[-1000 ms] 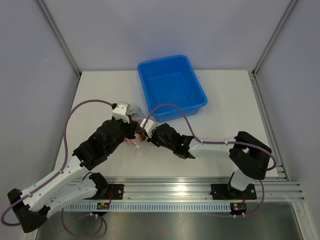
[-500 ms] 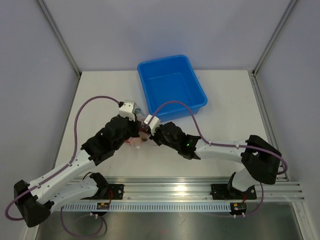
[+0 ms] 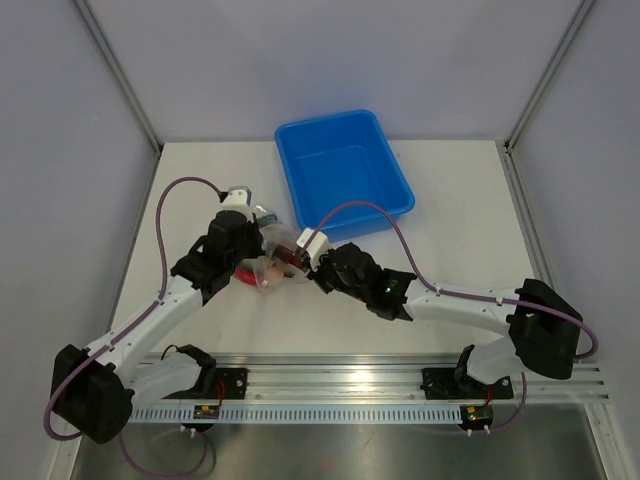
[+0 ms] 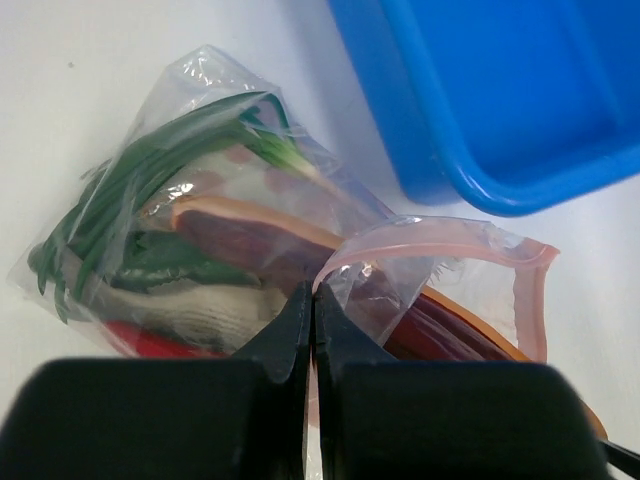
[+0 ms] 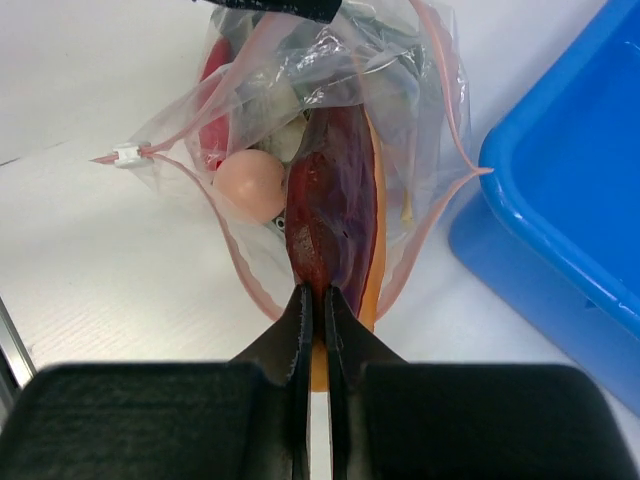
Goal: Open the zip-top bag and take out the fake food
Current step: Pick up the food from the zipper food storage bag.
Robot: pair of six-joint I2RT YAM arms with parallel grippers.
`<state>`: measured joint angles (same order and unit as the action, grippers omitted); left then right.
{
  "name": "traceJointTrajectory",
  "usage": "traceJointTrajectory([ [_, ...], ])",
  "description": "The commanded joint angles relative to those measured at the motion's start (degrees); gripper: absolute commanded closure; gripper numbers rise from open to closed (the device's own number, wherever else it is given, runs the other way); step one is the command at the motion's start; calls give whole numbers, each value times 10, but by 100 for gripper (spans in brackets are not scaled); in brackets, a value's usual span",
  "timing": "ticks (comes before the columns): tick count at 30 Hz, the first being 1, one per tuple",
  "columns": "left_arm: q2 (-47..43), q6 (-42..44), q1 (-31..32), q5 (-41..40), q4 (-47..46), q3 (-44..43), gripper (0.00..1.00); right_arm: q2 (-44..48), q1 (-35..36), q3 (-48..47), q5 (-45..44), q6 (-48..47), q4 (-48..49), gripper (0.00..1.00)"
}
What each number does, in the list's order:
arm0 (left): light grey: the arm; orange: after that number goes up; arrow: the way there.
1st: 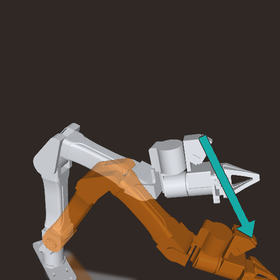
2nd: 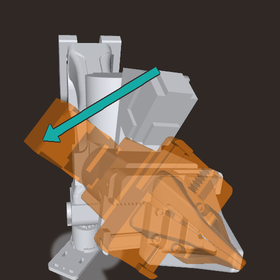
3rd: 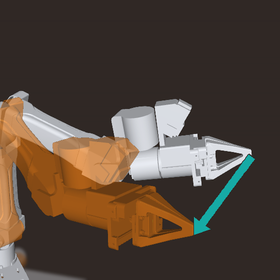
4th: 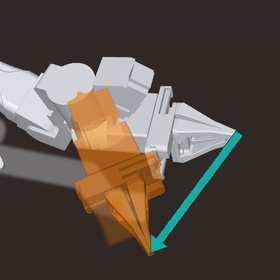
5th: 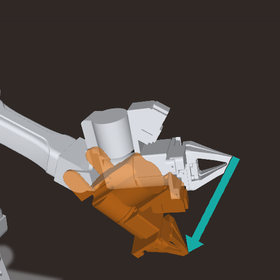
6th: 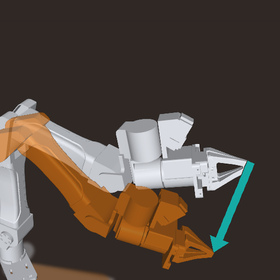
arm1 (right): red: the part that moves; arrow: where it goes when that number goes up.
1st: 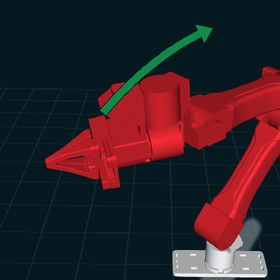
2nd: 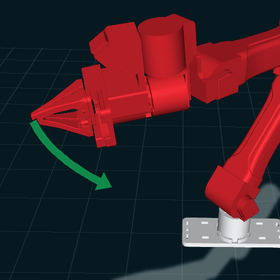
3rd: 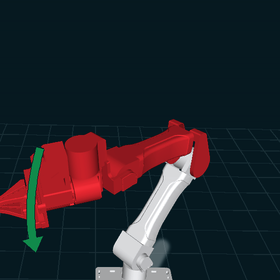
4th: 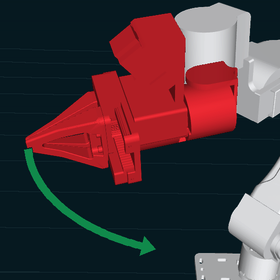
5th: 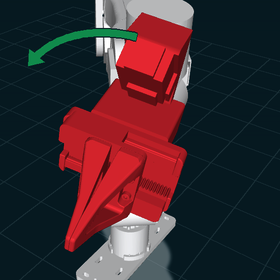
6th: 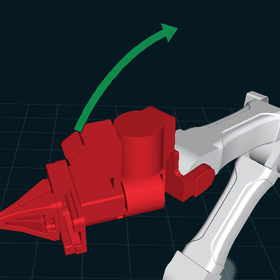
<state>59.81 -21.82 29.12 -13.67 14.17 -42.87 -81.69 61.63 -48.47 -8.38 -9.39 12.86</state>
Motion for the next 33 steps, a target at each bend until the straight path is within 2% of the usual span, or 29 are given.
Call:
traceJointTrajectory([
  [1,0,-16,-15,4,-32,3,100,7,4,-36,-2,3,-29,100],
  [6,17,-15,-19,29,-46,9,100,16,4,-44,27,29,-80,99],
  [7,22,-15,-19,32,-46,7,100,19,5,-43,33,31,-86,89],
  [10,33,-14,-19,41,-51,6,100,42,5,-23,42,31,-72,47],
  [14,27,-10,-19,48,-61,13,100,53,4,-4,50,23,-45,29],
  [22,18,-9,-19,51,-58,16,100,-7,4,-19,65,-8,-37,24],
  [33,13,-8,-19,52,-56,18,100,-51,31,-38,75,-61,-57,26],
])
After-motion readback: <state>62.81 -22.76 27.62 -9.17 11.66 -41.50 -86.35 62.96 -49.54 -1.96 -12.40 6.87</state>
